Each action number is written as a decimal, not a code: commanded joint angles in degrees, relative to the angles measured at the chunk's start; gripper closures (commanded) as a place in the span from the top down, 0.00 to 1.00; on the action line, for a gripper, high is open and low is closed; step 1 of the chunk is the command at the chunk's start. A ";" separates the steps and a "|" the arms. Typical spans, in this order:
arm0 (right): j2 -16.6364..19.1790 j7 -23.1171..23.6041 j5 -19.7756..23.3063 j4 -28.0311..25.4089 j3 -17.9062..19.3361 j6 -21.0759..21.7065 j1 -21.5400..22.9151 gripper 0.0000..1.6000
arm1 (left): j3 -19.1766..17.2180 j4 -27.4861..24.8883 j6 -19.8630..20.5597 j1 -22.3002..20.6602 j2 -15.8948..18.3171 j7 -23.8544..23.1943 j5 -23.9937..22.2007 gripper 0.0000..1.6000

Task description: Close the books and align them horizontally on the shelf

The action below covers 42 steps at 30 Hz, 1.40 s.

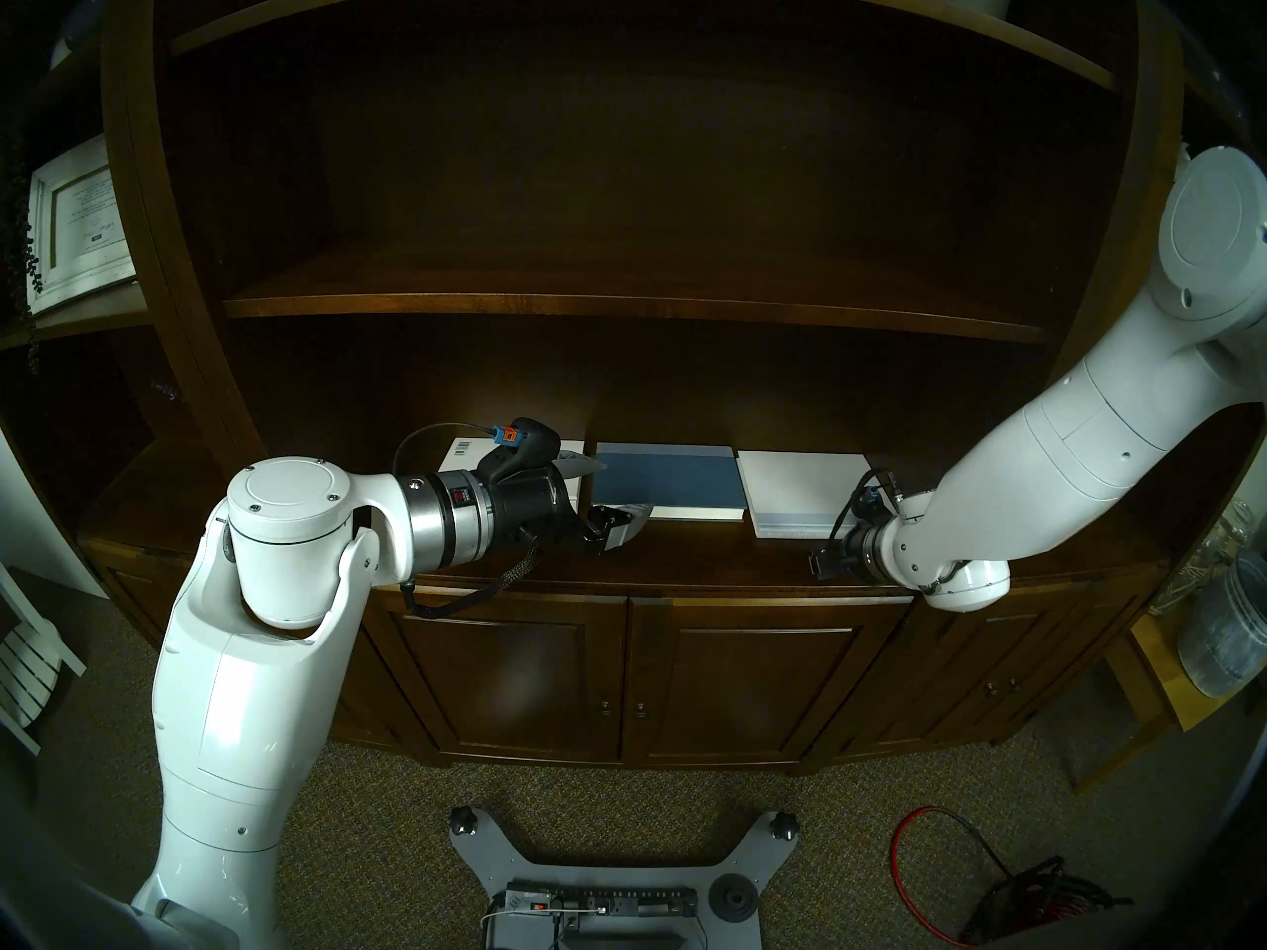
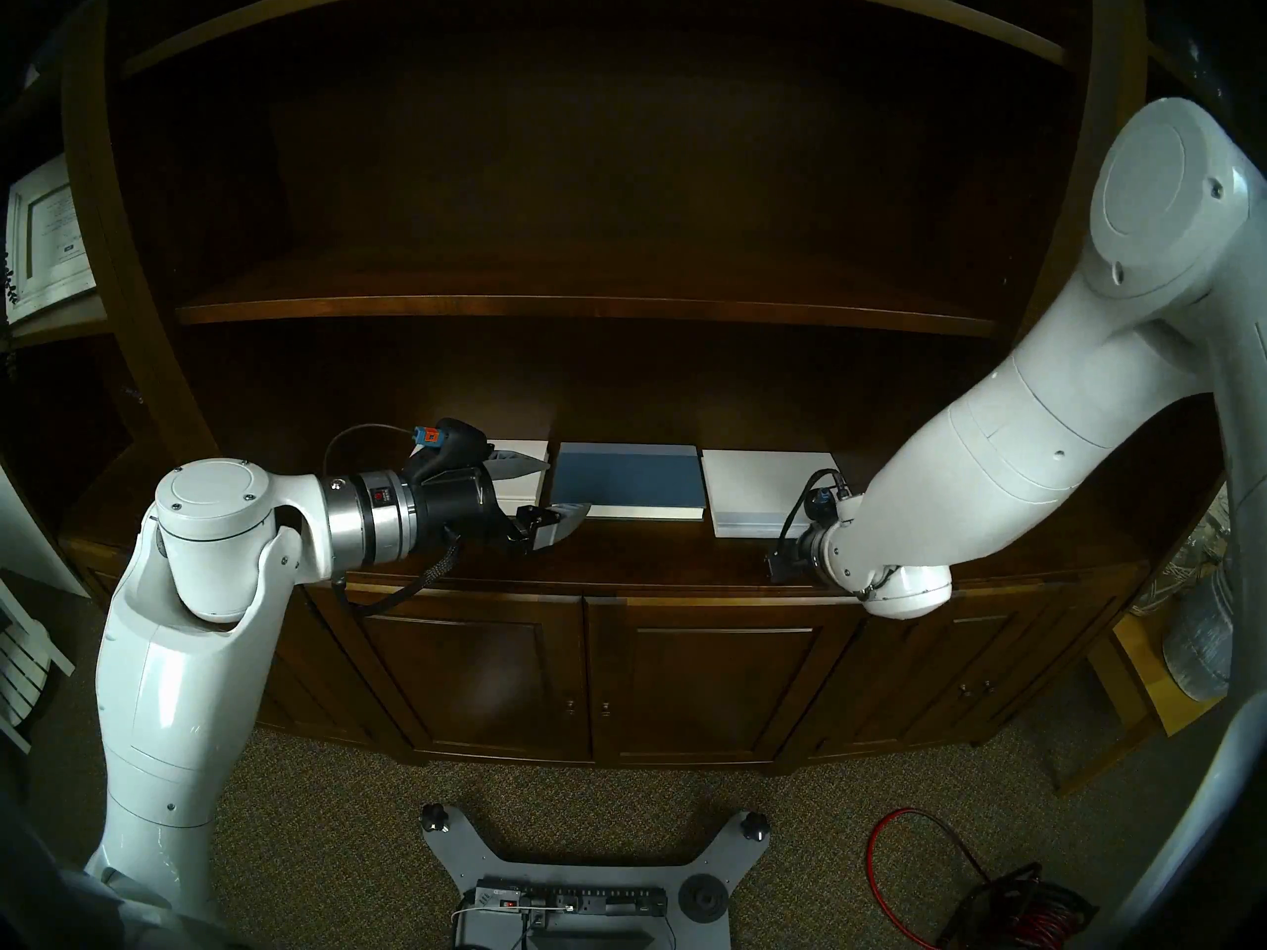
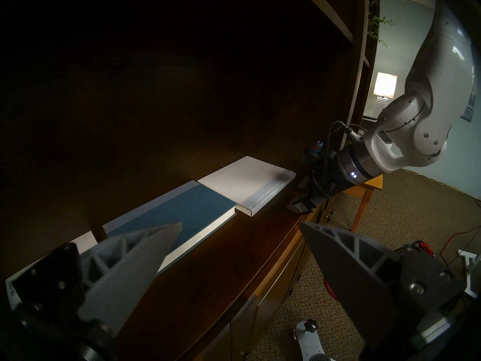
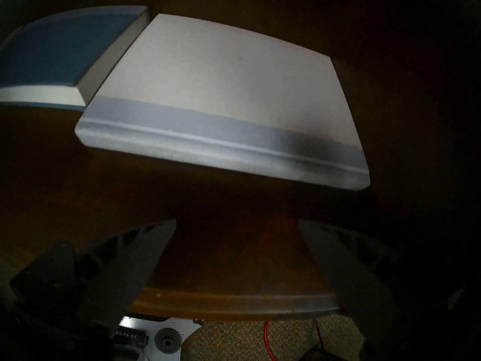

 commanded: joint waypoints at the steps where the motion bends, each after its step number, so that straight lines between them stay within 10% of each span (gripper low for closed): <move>1: 1.95 -0.88 -1.54 -7.13 -3.11 -4.59 6.23 1.00 | -0.22 -1.11 -0.38 -1.10 -0.09 0.04 -0.07 1.00; 24: 1.90 -0.24 -7.95 -32.40 -18.64 -14.03 17.41 1.00 | -0.22 -0.50 -0.28 -0.49 -0.11 -0.14 -0.09 1.00; 42: -0.31 4.74 -15.28 -32.47 -25.71 -23.25 26.16 1.00 | -0.27 -0.39 -0.33 -0.42 -0.15 -0.25 -0.10 1.00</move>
